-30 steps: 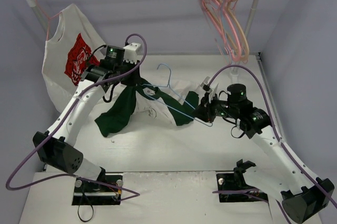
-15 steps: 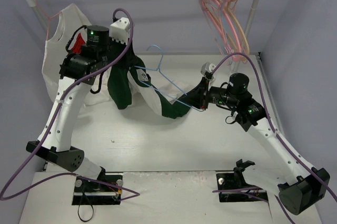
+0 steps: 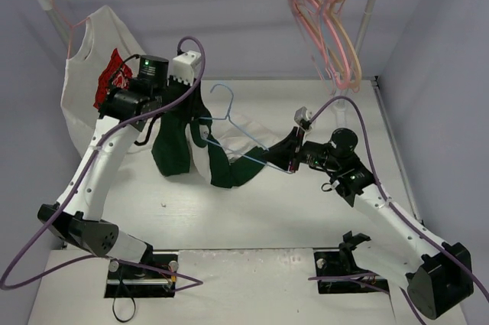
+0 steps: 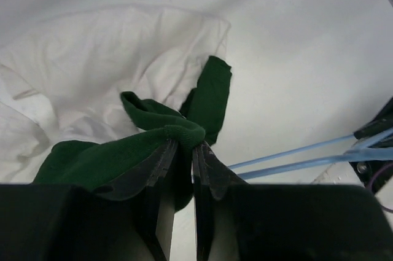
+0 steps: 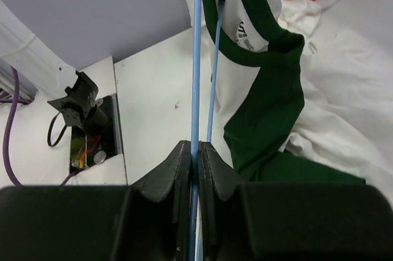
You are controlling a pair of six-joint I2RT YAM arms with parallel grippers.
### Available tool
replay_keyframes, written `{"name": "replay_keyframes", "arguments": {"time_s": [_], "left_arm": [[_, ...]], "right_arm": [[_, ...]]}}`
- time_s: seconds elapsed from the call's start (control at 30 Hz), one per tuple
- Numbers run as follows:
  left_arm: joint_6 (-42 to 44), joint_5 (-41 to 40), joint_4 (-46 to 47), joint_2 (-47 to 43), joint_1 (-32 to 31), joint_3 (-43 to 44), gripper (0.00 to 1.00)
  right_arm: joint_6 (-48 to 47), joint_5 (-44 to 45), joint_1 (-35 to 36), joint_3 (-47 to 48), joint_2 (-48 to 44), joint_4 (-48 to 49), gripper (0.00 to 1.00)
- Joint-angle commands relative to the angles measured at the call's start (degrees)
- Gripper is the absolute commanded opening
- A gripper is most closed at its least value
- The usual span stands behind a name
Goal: Place the t-shirt on the hanger
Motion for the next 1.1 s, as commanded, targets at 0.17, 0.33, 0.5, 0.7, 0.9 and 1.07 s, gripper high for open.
{"name": "replay_keyframes", "arguments": {"time_s": [0.17,0.33,0.5,0.7,0.9,1.07], "left_arm": [[-3.14,7.5,6.25,-2.54,-1.49,-3.83,0.0],[-3.76,8.29,7.31,-2.8,-2.02,-4.98,0.0],[-5.16,8.55,10.02,-4.29,-2.19,-4.98,0.0],[-7.01,9.69,12.75,-5.44,-2.19,-5.68,0.0],[-7.89,11.28,12.85,-5.35,-3.95,-6.04,0.0],[-8.77,12.42,13.81,-5.09,-5.27,-5.07,0.0]], "right_arm": [[2.96,5.77,1.18,-4.13,-0.68,23.16,0.0],[4.63,8.14,1.09,-4.75,1.43,28.09,0.0],[8.67,10.34,1.01,-6.85,3.97,35.73,0.0],[9.64,11.92,0.48,-6.95,6.78,39.43,0.0],[11.92,12.01,-0.31,-4.05,11.7,45.4,0.0],[16.49,11.4,-1.63,-3.52,15.66,53.31,0.0]]}}
